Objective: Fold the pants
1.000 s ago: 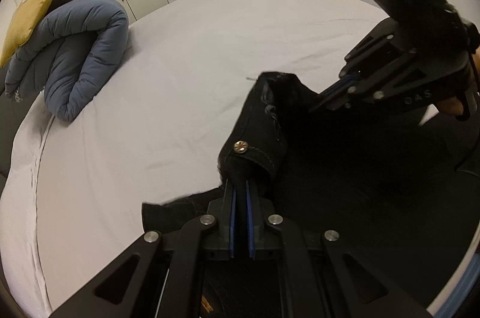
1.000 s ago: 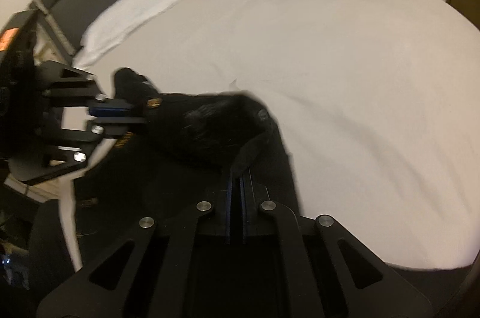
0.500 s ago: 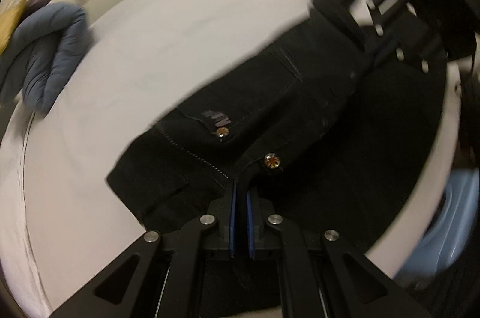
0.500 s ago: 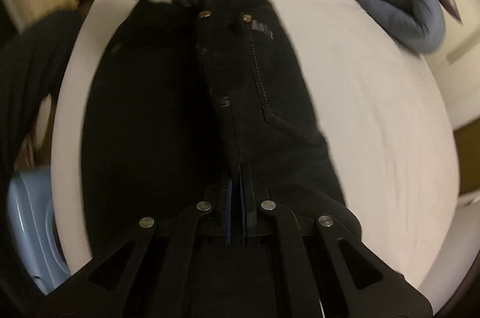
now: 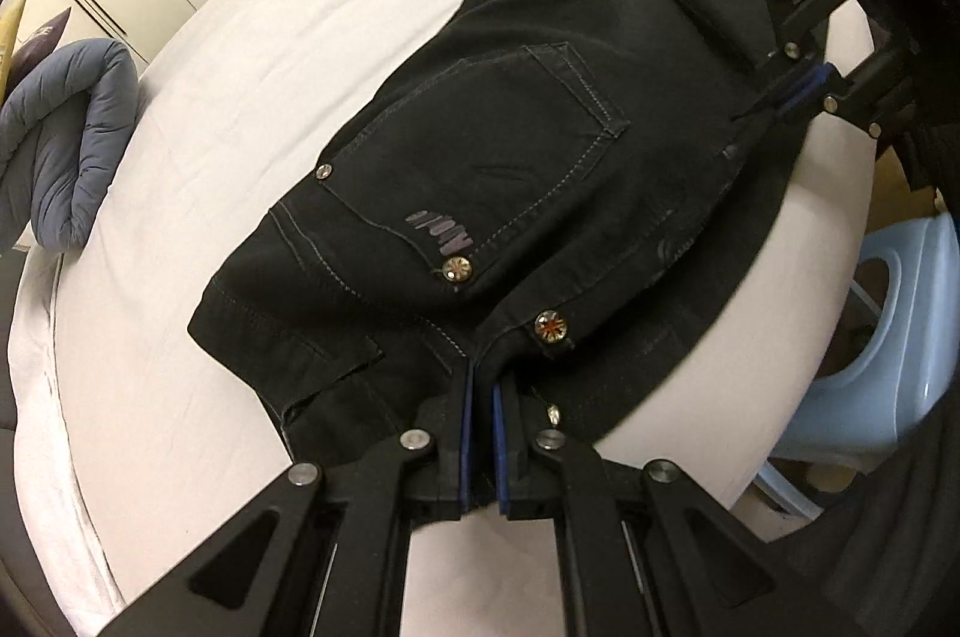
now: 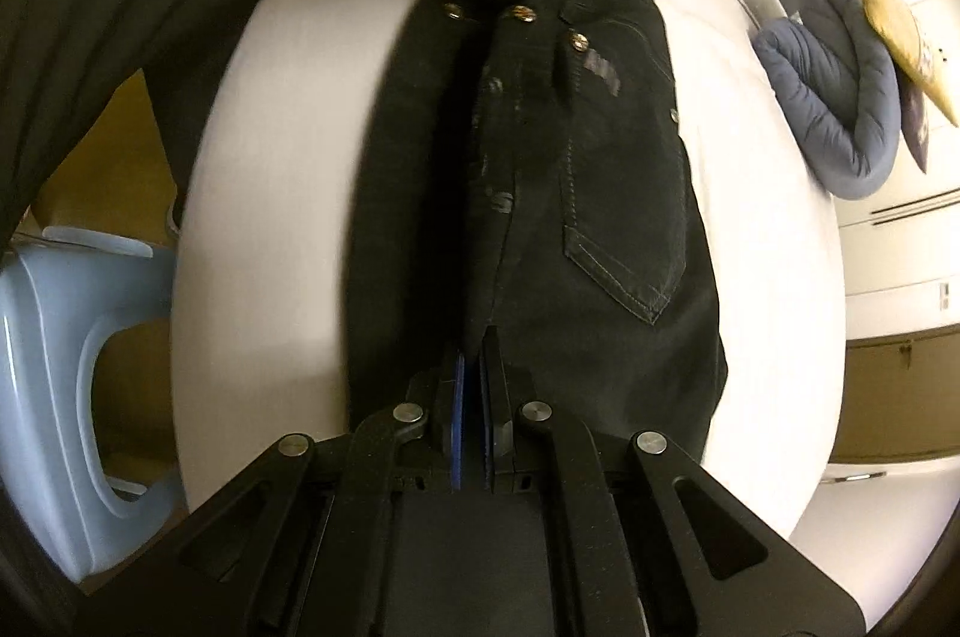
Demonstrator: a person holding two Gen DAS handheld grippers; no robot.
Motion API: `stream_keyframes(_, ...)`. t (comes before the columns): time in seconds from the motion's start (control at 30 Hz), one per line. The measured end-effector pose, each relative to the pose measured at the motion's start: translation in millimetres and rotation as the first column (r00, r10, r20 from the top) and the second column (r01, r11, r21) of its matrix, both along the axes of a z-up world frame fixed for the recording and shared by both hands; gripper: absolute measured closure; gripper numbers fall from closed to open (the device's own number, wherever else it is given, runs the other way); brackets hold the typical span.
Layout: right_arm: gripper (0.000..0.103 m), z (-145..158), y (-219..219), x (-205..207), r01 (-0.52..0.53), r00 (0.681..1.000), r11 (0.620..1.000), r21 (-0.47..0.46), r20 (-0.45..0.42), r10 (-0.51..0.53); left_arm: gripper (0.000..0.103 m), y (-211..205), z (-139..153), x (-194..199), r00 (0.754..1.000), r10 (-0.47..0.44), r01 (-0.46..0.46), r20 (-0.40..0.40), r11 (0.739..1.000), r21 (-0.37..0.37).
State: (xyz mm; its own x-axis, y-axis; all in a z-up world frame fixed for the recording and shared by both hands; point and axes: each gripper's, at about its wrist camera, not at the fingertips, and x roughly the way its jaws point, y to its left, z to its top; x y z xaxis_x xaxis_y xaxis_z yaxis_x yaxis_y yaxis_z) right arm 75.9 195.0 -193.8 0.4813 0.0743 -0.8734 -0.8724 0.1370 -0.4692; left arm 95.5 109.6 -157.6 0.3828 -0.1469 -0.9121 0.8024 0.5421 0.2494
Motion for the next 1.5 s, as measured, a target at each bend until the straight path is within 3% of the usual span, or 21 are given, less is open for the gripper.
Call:
stream_keyframes(0.17, 0.1, -8, -8, -2, -0.015, 0.999, 1.0, -0.013, 0.033, 0.016, 0.097, 4, 6, -14, 1.0, -0.005, 0.005, 0.007, 1.0, 0.007)
stream_keyframes(0.27, 0.1, -9, -12, -3, -0.016, 0.999, 1.0, -0.027, 0.041, 0.017, 0.097, 5, 8, -1, 1.0, -0.016, 0.016, 0.016, 1.0, 0.02)
stream_keyframes(0.43, 0.1, -29, -5, -13, -0.031, 0.997, 0.998, -0.062, 0.062, 0.035, 0.097, 5, -11, -4, 1.0, 0.008, -0.008, -0.006, 0.998, 0.059)
stream_keyframes(0.57, 0.1, -27, -13, -24, -0.027, 0.997, 0.998, -0.065, 0.064, 0.032, 0.097, 12, -10, -3, 1.0, 0.023, -0.022, -0.01, 0.999, 0.047)
stream_keyframes(0.73, 0.1, -46, -12, -24, -0.022, 0.998, 0.996, -0.085, 0.065, 0.027, 0.095, 12, -14, -1, 0.998, 0.049, -0.047, -0.027, 0.998, 0.048)
stream_keyframes(0.8, 0.1, -49, -14, -24, -0.014, 0.997, 0.997, -0.076, 0.069, 0.019, 0.086, 16, -9, 4, 0.998, 0.061, -0.06, -0.028, 0.997, 0.051)
stream_keyframes(0.83, 0.1, -49, -15, -24, -0.003, 0.998, 0.998, -0.063, 0.064, 0.007, 0.075, 20, -7, 3, 0.996, 0.081, -0.079, -0.028, 0.995, 0.062)
stream_keyframes(0.9, 0.1, -49, -17, -22, 0.018, 0.998, 0.999, -0.043, 0.055, -0.016, 0.065, 30, -1, 0, 0.995, 0.097, -0.095, -0.034, 0.994, 0.059)
stream_keyframes(0.93, 0.1, -50, -16, -21, 0.025, 0.998, 0.999, -0.04, 0.055, -0.022, 0.053, 36, 5, 1, 0.992, 0.122, -0.12, -0.032, 0.991, 0.055)
stream_keyframes(1.03, 0.1, -55, -15, -18, 0.035, 0.997, 0.999, -0.039, 0.063, -0.032, 0.047, 52, 25, 5, 0.978, 0.208, -0.208, 0.002, 0.978, 0.024)
stream_keyframes(1.23, 0.099, -57, -13, -8, 0.121, 0.991, 0.992, 0.017, 0.057, -0.122, 0.047, 36, 74, 17, 0.952, 0.307, -0.298, 0.01, 0.93, -0.216)
stream_keyframes(1.37, 0.099, -54, -19, -2, 0.21, 0.976, 0.971, 0.117, 0.033, -0.215, 0.047, -17, 55, 37, 0.941, 0.337, -0.329, -0.023, 0.897, -0.295)
stream_keyframes(1.47, 0.097, -40, -36, 4, 0.314, 0.949, 0.913, 0.261, -0.053, -0.311, 0.047, -39, 11, 62, 0.912, 0.39, -0.411, -0.132, 0.872, -0.266)
stream_keyframes(1.5, 0.089, -32, -43, 5, 0.349, 0.937, 0.883, 0.314, -0.102, -0.334, 0.047, -42, -5, 69, 0.895, 0.412, -0.443, -0.17, 0.865, -0.238)
